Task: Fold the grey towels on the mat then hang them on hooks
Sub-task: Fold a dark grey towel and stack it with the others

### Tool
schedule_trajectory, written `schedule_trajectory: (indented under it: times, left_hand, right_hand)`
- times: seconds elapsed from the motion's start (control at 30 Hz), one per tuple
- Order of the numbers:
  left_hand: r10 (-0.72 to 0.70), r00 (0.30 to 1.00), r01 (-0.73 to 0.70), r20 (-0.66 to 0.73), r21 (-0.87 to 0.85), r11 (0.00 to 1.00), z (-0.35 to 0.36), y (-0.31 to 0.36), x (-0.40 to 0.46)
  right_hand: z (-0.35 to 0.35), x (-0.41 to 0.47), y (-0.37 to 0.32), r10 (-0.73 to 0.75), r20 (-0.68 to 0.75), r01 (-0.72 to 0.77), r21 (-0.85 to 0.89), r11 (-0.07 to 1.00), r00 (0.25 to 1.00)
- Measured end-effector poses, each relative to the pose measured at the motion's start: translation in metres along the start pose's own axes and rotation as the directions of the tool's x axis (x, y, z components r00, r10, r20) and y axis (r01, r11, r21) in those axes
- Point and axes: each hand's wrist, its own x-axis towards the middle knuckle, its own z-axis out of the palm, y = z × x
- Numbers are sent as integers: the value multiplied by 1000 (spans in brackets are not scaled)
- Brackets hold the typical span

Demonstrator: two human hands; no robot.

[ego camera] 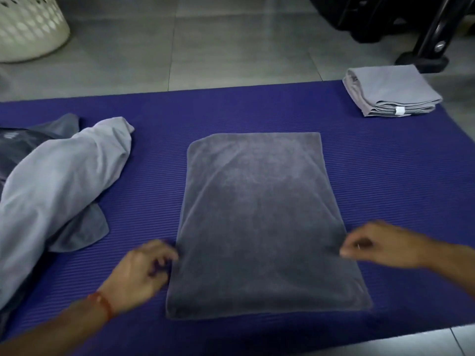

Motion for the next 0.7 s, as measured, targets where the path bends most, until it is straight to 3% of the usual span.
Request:
schedule_trajectory:
  times: [0.07, 0.17, 0.23, 0.33, 0.43, 0.5, 0.57, 0.63, 0.7]
  left_hand:
    - [-140, 976, 130, -166, -68, 989, -16, 1, 55]
    - [-413, 894, 381, -172, -192, 904, -35, -16, 147]
    - [-529, 839, 472, -125, -314, 824, -44, -16, 194]
    - [-598, 796, 472, -90, -526, 708, -46, 0, 245]
    - [-728, 684, 496, -51, -699, 515, -50, 16, 277]
    - [-751, 642, 575, 157, -746, 336, -58, 25, 287]
    - [-682, 628, 661, 375, -719, 213, -65, 32, 291]
    - [-660, 628, 681, 413, -702, 209, -69, 33, 293]
    - [-671, 665, 604, 329, -765, 223, -70, 24, 297]
  right_hand:
    - [-29, 30, 4, 61, -254, -48, 59, 997, 965]
    - [-62, 87, 14, 201, -460, -127, 186, 974, 865]
    - [-81, 123, 20, 326, -471, -212, 280, 936, 820]
    - [-96, 171, 27, 461, -417, -307, 385, 870, 783]
    - [-105, 205, 29, 553, -394, -365, 457, 811, 735]
    - [-108, 221, 30, 577, -449, -373, 465, 803, 682]
    - [-110, 231, 29, 592, -478, -364, 489, 793, 648]
    - [-111, 239, 31, 610, -475, -354, 523, 776, 635]
    - [-115, 241, 30, 654, -473, -315, 611, 727, 590]
